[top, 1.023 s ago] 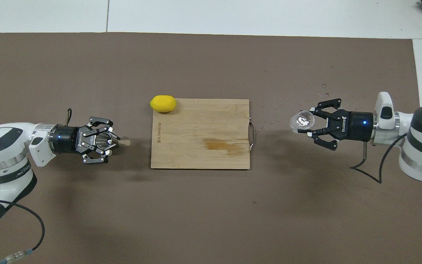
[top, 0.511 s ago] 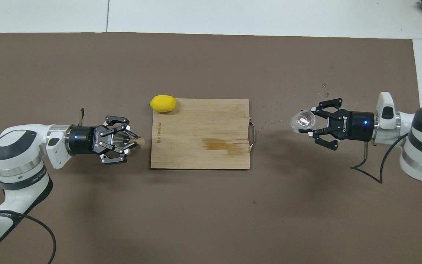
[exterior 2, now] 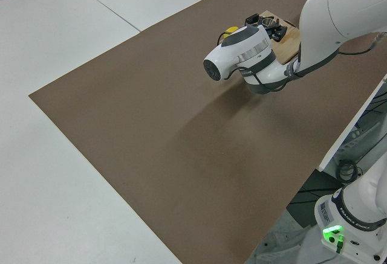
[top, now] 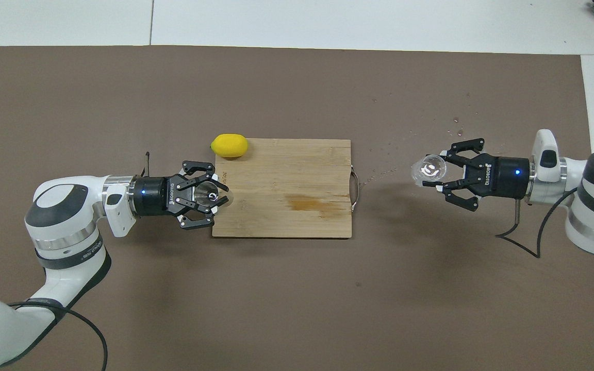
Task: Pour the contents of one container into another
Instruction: 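Carry the metal cup onto the board while the right gripper brings the glass closer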
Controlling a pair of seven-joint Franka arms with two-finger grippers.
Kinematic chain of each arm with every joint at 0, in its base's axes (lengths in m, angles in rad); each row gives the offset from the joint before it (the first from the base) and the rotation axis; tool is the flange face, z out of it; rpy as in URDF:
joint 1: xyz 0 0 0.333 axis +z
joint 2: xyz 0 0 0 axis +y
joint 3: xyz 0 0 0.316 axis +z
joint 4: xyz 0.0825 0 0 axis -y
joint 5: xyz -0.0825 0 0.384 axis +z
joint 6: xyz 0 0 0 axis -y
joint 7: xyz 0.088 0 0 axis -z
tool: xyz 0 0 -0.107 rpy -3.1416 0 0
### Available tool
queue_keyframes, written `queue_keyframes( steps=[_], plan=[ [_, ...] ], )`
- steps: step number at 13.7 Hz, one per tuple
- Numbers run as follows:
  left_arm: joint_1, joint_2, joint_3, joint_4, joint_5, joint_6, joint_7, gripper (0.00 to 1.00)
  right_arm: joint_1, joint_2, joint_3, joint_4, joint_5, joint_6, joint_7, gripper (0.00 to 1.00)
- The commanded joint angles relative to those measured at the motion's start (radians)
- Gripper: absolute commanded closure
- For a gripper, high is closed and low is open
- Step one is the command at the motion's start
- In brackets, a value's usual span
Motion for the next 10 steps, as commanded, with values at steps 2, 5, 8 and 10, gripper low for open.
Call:
queue_keyframes(
  steps=[2, 5, 8, 10],
  plan=[
    [-0.107, -0.047, 0.014, -0.039, -0.106, 0.107, -0.016, 0.92, -0.015, -0.027, 0.004, -0.019, 0.001, -0.020, 0.007, 1.00],
    [-0.190, -0.042, 0.014, -0.033, -0.192, 0.184, -0.014, 0.92, -0.015, -0.027, 0.004, -0.019, 0.001, -0.026, 0.007, 1.00],
    [-0.242, -0.036, 0.014, -0.023, -0.247, 0.244, -0.010, 0.91, -0.015, -0.027, 0.004, -0.019, 0.001, -0.027, 0.007, 1.00],
    [-0.262, -0.031, 0.014, -0.016, -0.272, 0.288, -0.004, 0.91, -0.015, -0.027, 0.004, -0.019, 0.001, -0.026, 0.005, 1.00]
  ],
)
